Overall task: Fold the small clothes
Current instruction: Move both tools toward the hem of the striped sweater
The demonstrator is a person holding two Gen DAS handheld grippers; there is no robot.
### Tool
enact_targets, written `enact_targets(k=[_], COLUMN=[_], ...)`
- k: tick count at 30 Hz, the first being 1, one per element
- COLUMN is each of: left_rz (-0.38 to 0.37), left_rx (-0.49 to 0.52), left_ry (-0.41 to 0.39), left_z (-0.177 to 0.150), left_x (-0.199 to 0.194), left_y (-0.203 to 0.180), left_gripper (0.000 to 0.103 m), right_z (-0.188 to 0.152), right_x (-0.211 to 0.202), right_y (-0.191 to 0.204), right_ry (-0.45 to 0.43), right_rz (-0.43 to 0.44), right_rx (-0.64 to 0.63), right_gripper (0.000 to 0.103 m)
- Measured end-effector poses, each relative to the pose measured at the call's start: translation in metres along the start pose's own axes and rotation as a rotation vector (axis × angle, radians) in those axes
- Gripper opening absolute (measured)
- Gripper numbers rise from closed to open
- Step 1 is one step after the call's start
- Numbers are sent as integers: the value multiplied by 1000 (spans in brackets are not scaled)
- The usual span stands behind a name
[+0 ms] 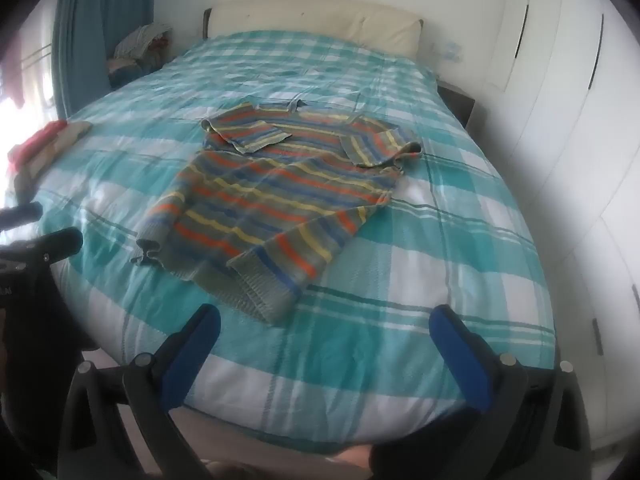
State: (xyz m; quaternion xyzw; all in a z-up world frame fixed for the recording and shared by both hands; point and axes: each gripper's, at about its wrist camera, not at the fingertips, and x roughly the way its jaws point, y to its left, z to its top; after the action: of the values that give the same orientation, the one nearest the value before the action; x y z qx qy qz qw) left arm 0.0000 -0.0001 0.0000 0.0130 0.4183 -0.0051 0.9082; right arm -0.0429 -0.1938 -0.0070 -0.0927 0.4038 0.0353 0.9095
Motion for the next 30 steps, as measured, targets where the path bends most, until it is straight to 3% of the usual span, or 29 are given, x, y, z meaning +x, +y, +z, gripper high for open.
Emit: enact_targets(k=[23, 28, 30], left_rz=[7, 10, 36], left_rx=[14, 24, 46], left_ry=[-18, 7, -20], left_z=[-6, -16, -14], left_x=[3, 11, 11], left_y=[3, 20, 23], left_gripper=[103, 103, 103], right_z=[0, 0, 0], right_x=[4, 6, 8], right_y=[5, 9, 7], right_ry=[13, 20, 23], right_rz=[18, 16, 20], right_rx=[-5, -7, -4], right_gripper=[103, 103, 103])
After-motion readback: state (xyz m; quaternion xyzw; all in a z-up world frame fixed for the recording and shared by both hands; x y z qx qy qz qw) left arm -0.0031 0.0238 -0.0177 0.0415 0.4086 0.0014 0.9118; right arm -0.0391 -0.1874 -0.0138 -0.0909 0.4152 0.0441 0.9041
